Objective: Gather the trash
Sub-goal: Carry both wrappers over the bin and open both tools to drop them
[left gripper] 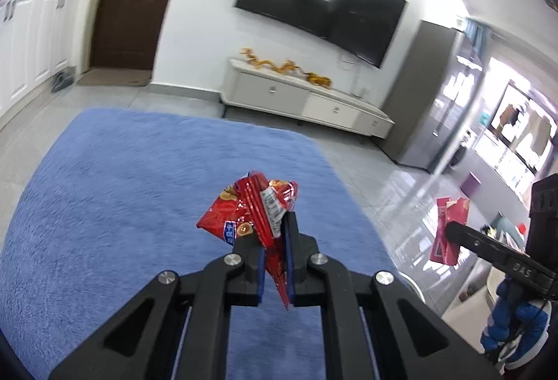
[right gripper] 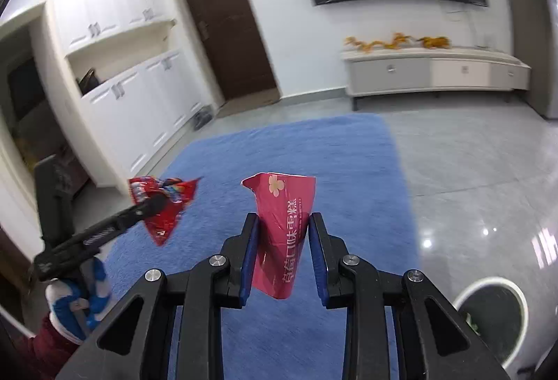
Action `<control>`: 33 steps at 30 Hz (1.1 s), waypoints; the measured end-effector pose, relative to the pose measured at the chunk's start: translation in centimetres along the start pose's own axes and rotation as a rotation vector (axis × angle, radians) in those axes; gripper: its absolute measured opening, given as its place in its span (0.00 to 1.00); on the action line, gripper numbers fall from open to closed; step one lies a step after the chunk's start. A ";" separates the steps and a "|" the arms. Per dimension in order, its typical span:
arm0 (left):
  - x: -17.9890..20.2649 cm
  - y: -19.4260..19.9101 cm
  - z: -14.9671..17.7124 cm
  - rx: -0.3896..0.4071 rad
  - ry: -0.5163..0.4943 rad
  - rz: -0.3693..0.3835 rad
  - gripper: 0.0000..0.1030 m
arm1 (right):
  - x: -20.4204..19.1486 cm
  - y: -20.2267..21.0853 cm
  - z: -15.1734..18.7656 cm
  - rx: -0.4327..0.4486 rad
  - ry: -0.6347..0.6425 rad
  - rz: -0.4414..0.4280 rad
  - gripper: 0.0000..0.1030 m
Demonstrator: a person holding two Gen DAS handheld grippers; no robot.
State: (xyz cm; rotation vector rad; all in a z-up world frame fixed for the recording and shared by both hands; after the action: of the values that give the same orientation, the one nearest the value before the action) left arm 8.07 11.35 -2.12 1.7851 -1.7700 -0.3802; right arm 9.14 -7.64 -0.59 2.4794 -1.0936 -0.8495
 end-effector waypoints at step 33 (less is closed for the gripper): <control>42.6 -13.2 13.1 -0.432 -0.536 0.379 0.10 | 31.5 16.1 15.6 0.140 -0.604 0.435 0.35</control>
State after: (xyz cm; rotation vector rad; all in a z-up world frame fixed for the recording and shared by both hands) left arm 14.22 -33.69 -11.56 1.0727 -2.1201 -1.0597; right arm 7.09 -42.37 -17.40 1.9849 -1.8524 -1.4517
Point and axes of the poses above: each gripper's, at about its wrist camera, not at the fingertips, and y roughly against the way its jaws point, x to its right, z to its underside, the point moved 7 cm from there along -y, roughly the way its jaws point, and after that the axes turned 13 degrees about -z, right-handed, at the moved point
